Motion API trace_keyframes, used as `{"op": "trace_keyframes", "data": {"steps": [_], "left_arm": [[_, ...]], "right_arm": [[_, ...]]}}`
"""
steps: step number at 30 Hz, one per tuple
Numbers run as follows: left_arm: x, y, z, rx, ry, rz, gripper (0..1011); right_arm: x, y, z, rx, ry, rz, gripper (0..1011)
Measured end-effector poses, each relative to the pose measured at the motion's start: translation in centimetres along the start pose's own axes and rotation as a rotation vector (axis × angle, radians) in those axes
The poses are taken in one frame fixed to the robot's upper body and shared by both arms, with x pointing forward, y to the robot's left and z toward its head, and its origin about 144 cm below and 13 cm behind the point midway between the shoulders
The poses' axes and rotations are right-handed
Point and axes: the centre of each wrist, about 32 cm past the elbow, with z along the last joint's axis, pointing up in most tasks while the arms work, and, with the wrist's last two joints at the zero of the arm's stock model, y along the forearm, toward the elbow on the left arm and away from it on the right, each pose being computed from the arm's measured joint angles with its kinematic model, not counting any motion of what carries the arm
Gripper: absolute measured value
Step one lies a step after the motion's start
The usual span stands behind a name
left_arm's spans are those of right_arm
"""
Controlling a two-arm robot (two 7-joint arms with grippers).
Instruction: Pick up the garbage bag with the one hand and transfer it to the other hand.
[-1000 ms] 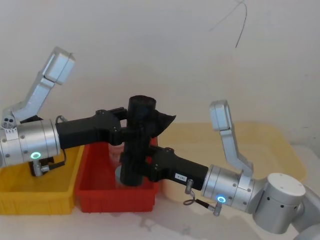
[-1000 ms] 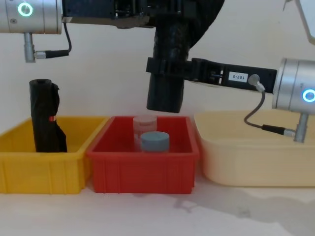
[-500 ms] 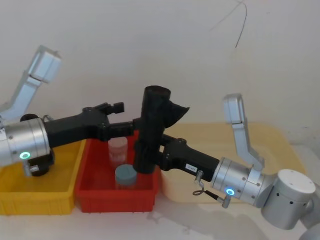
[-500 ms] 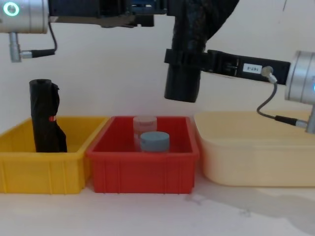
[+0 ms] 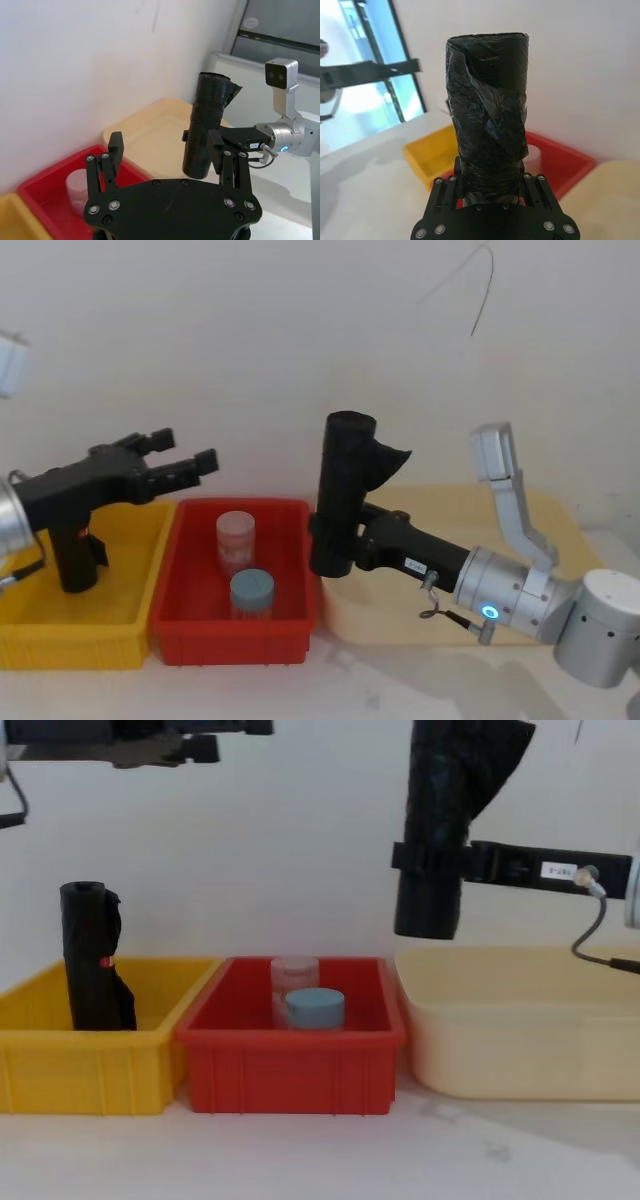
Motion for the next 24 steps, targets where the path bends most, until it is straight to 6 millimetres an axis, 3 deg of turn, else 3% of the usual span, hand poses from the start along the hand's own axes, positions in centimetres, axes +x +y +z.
{"op": "trace_keyframes", "data": {"steps": [10,19,24], "left_arm": [[0.0,2.2,-0.3,-0.017,0.017,0.097,1001],[-0.3,2.6,-0.8,0.019,-0.015,0.182,1001],[-0.4,2.5,-1.2,0.038,-0.035,0.221,1001]], "right_arm": [[1.3,-0.6,0.8,-0.034,-0.039,-0.082,546],[1.4,0.1,2.0,-0.012,-0.061,-0.117,546],[1.3,0.6,2.4,0.001,-0.063,-0.132,668]]}}
